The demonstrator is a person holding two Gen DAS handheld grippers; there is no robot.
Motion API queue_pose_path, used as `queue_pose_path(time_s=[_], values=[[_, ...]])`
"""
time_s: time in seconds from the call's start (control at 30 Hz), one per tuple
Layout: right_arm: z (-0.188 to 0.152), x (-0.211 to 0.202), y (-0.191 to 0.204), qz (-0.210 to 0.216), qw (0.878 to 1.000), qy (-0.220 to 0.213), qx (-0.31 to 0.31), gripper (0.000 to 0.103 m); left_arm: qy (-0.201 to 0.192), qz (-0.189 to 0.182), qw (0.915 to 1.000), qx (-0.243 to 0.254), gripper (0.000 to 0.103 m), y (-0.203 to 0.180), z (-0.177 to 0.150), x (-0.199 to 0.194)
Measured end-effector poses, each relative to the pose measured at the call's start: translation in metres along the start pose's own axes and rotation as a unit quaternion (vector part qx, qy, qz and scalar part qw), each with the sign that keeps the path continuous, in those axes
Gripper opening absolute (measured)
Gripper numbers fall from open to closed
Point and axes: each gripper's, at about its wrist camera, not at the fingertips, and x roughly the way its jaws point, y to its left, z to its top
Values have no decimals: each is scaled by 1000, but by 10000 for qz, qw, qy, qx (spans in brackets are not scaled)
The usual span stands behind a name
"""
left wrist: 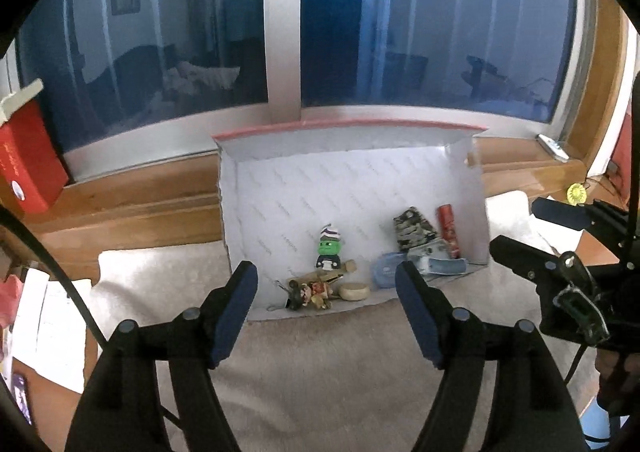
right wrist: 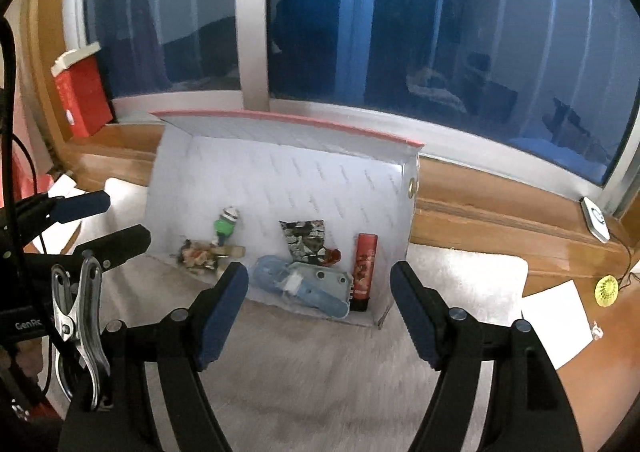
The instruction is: Organize objects
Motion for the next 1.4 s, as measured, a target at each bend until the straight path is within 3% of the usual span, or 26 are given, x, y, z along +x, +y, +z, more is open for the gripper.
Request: queue_pose_path(time_s=[0.17,0.33,0.6,1.1,1.4], values=[[0,-21,9,50,9997,-215,-92,75,-106,9,9999,13,73,-11,-3,-6],[-9,-31,12,100,9997,-179,-115,76,-68,54,10000,41,80,-18,-8,-13],[-25,-36,8,98,9999,-74,6,76,135,215,9997,10,81,-28,-23,-10],[-80,14,1,131,9960,846,271,76,652,640,9950,-410,81,-17,-78,29],[-90,25,-3,145,9944,996,316,76,813,607,9936,-494,81,-18,-91,45]])
